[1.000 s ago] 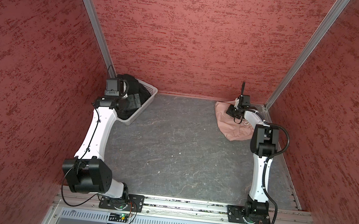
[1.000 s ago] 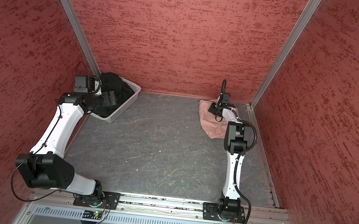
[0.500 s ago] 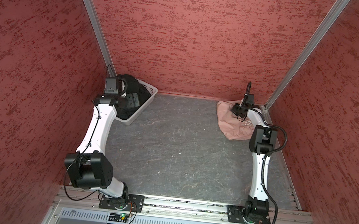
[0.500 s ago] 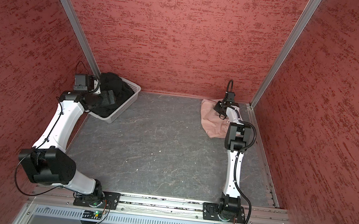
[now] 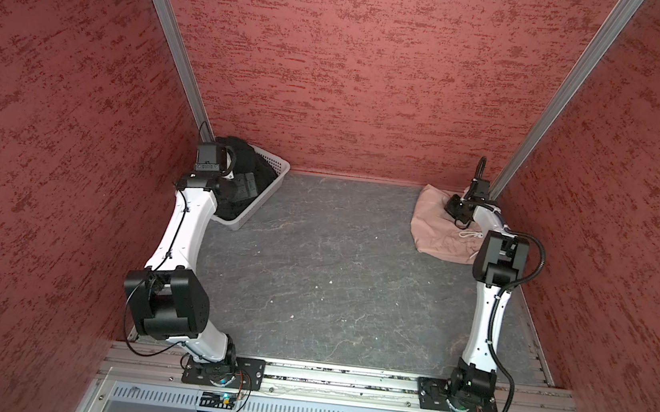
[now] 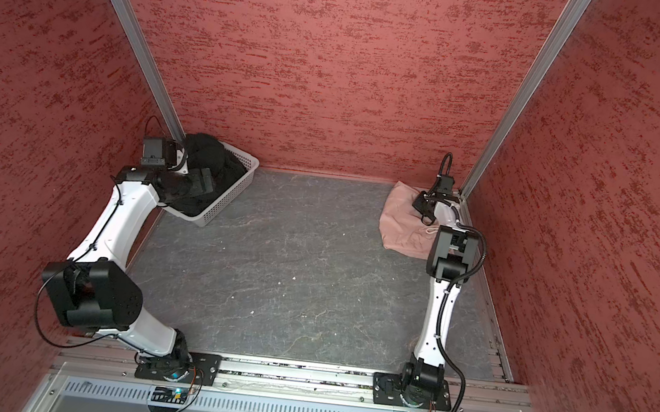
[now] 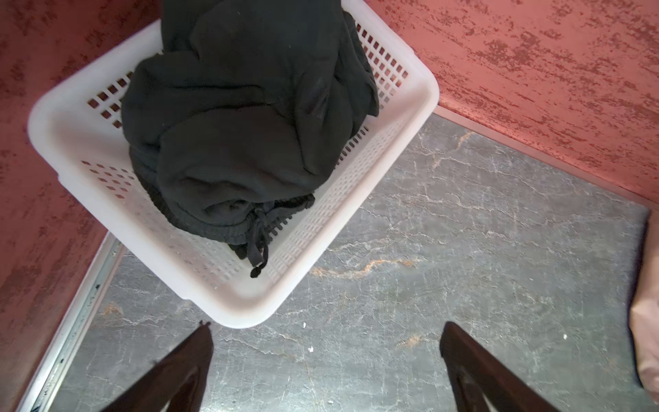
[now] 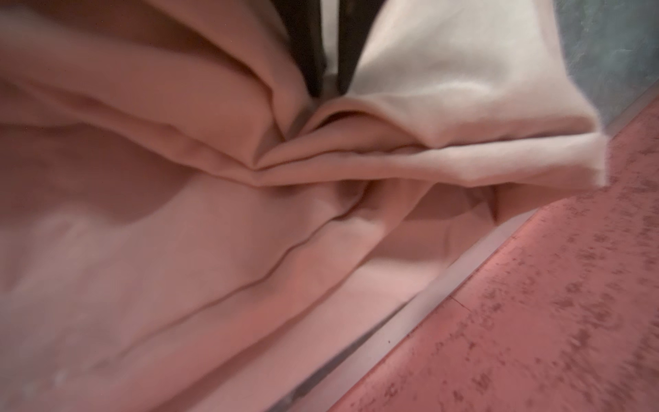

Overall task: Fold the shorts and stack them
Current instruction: 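Grasp the black shorts in the basket with the left gripper while right withdraws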

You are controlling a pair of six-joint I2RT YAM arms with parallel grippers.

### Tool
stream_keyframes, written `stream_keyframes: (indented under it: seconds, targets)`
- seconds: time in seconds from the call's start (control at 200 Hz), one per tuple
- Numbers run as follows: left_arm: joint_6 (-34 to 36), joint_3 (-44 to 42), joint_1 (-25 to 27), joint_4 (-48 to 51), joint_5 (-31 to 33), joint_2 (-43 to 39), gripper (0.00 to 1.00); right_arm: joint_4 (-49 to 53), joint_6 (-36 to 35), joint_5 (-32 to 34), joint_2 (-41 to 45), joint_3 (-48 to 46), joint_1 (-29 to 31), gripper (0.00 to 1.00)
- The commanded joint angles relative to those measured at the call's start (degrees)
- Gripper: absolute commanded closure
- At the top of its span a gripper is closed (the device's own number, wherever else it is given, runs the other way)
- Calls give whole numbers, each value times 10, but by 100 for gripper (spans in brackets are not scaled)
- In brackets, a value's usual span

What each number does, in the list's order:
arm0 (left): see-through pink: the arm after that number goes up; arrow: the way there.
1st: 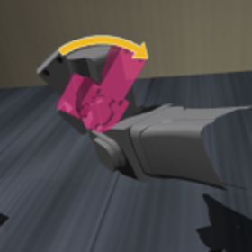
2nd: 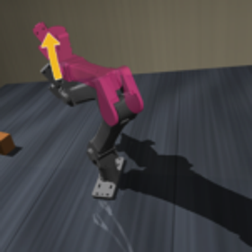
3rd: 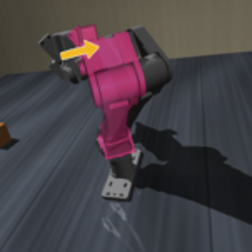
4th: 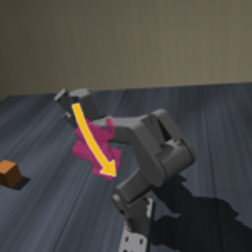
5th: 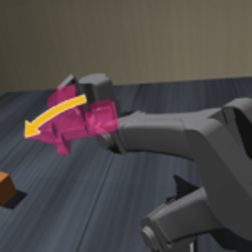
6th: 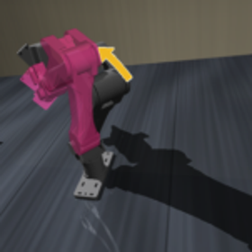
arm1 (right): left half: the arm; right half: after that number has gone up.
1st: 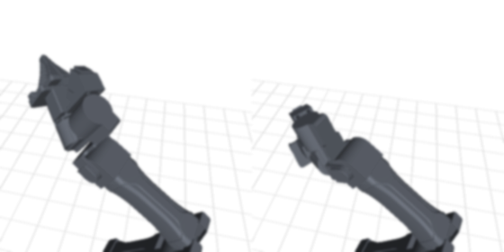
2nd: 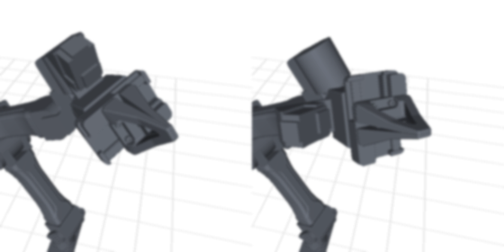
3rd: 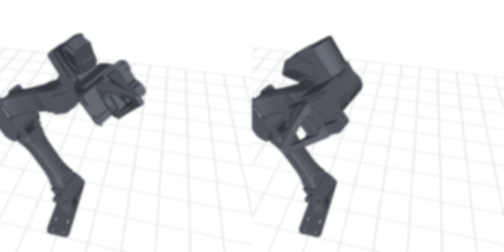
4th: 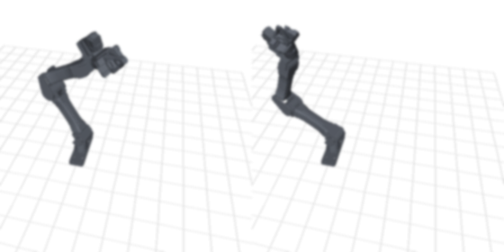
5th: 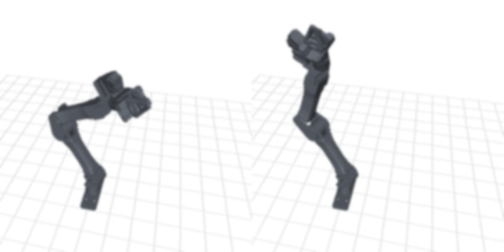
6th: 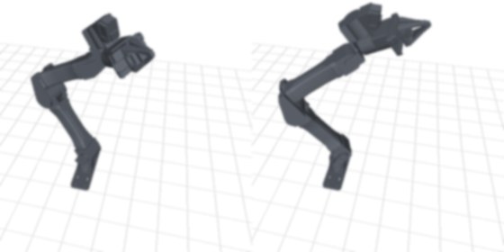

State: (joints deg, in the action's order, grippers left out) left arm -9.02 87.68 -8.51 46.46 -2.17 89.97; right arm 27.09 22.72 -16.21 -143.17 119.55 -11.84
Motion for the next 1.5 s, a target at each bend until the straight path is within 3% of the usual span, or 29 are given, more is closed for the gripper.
stream_keyframes:
  seconds: [0.0,0.175,0.321,0.581,0.797,0.997,1.132,1.182,1.247,1.333,1.388,1.493]
  targets:
    - [12,18,1,-30,61,35,1,-93,-13,-89,100,-73,6,69]
    - [14,75,-7,-64,79,136,1,-233,12,-185,307,-301,25,54]
    - [16,140,-16,-64,54,216,1,-288,-7,-186,476,-481,63,49]
    - [27,203,-27,-80,53,305,1,-312,-36,-148,726,-723,152,41]
    - [26,270,-66,-55,36,378,1,-285,-31,-163,763,-765,192,41]
    - [41,361,-84,18,24,458,1,-334,5,-162,759,-802,209,41]
    - [44,377,-93,22,-6,480,0,-345,10,-164,761,-810,217,41]
    - [44,378,-95,19,-18,484,8,-343,10,-165,760,-810,218,41]
    - [44,378,-97,18,-35,488,29,-342,12,-167,761,-809,220,41]
    - [38,379,-97,15,-56,494,77,-345,15,-171,761,-808,221,40]
    - [35,383,-98,15,-69,497,99,-351,22,-173,761,-806,221,39]
    - [29,392,-100,21,-116,488,100,-393,41,-175,760,-815,223,39]
